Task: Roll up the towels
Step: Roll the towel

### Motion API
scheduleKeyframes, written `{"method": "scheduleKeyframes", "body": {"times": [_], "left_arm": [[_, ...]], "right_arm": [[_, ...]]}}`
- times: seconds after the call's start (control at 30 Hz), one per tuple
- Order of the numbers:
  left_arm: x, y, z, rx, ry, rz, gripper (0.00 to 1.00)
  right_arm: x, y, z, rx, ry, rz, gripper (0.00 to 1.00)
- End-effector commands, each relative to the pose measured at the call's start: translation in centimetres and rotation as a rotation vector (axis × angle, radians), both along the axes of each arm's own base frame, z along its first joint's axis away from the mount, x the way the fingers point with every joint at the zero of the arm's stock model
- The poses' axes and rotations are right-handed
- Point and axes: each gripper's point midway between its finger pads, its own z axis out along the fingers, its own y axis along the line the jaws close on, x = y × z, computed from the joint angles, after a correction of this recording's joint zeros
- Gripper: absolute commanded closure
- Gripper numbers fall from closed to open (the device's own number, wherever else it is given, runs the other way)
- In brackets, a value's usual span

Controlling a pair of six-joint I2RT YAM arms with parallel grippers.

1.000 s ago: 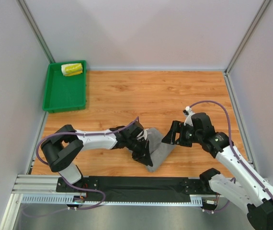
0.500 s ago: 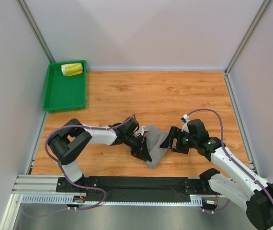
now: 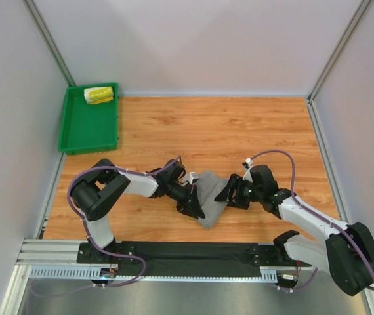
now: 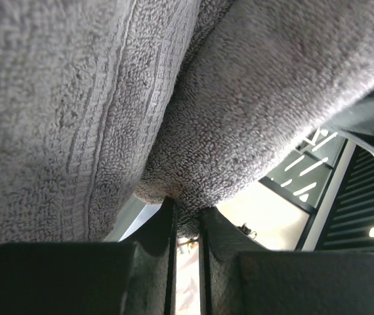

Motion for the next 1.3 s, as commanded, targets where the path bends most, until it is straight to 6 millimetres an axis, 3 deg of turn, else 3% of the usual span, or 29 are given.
{"method": "scheduleKeyframes", "body": {"times": [0.0, 0.03, 0.13, 0.3, 0.4, 0.47, 0.5, 0.53, 0.57, 0.6, 0.63, 0.67, 0.7, 0.77, 0.9, 1.07, 1.1, 1.17, 1.2, 1.27], "left_arm": [[1.0, -0.1, -0.9, 0.011, -0.009, 0.052, 0.97], [0.9, 0.0, -1.0, 0.009, -0.005, 0.059, 0.92], [1.1, 0.0, -0.8, -0.003, -0.01, 0.076, 0.81], [1.6, 0.6, -0.5, 0.043, -0.077, 0.109, 0.59], [2.8, 1.4, 1.5, 0.111, -0.206, 0.126, 0.46], [3.9, 2.3, 1.7, 0.187, -0.318, 0.131, 0.43], [3.4, 3.5, 1.5, 0.263, -0.312, 0.122, 0.43], [5.1, 3.8, 2.8, 0.302, -0.422, 0.164, 0.42], [5.6, 4.4, 3.2, 0.337, -0.493, 0.155, 0.42], [4.8, 5.4, 3.2, 0.406, -0.524, 0.125, 0.42], [5.5, 5.5, 5.0, 0.415, -0.606, 0.141, 0.42], [6.2, 7.1, 4.7, 0.519, -0.691, 0.147, 0.42], [5.7, 6.9, 5.4, 0.535, -0.757, 0.122, 0.43], [6.4, 7.4, 6.9, 0.588, -0.899, 0.137, 0.43], [4.3, 5.3, 8.4, 0.562, -1.073, 0.055, 0.43], [2.7, 2.5, 7.7, 0.585, -1.172, -0.008, 0.43], [2.0, 1.2, 8.4, 0.566, -1.196, -0.026, 0.43], [2.0, 1.0, 7.2, 0.657, -1.225, -0.06, 0.43], [1.5, -0.1, 7.8, 0.644, -1.247, -0.068, 0.43], [1.6, -0.8, 7.0, 0.69, -1.286, -0.087, 0.43]], "right_arm": [[1.1, 0.6, 0.3, 0.043, -0.049, -0.014, 0.45], [1.3, 0.6, 0.3, 0.042, -0.056, -0.02, 0.52], [1.4, 0.6, 0.5, 0.04, -0.057, -0.022, 0.57], [1.4, 0.5, 0.9, 0.021, -0.049, -0.014, 0.59], [0.9, 0.4, 1.0, 0.005, -0.012, -0.005, 0.6], [1.1, 0.5, 1.5, -0.005, -0.006, -0.003, 0.6], [1.2, 0.4, 1.5, -0.016, -0.005, -0.006, 0.6], [0.9, 0.4, 1.2, -0.032, 0.015, 0.001, 0.6], [0.9, 0.3, 1.3, -0.039, 0.022, 0.001, 0.61], [1.1, 0.5, 1.5, -0.041, 0.023, 0.002, 0.61], [0.9, 0.3, 1.1, -0.057, 0.045, 0.001, 0.62], [0.8, 0.4, 1.0, -0.063, 0.054, 0.003, 0.62], [0.9, 0.4, 1.2, -0.068, 0.062, 0.004, 0.63], [0.7, 0.6, 0.9, -0.08, 0.083, 0.011, 0.64], [0.5, 0.7, 0.7, -0.103, 0.109, 0.011, 0.64], [0.5, 0.9, 0.5, -0.11, 0.123, 0.015, 0.65], [0.4, 0.9, 0.5, -0.111, 0.126, 0.015, 0.65], [0.4, 1.1, 0.5, -0.108, 0.128, 0.018, 0.65], [0.3, 1.2, 0.6, -0.104, 0.125, 0.025, 0.65], [0.2, 1.2, 0.6, -0.105, 0.129, 0.027, 0.65]]}}
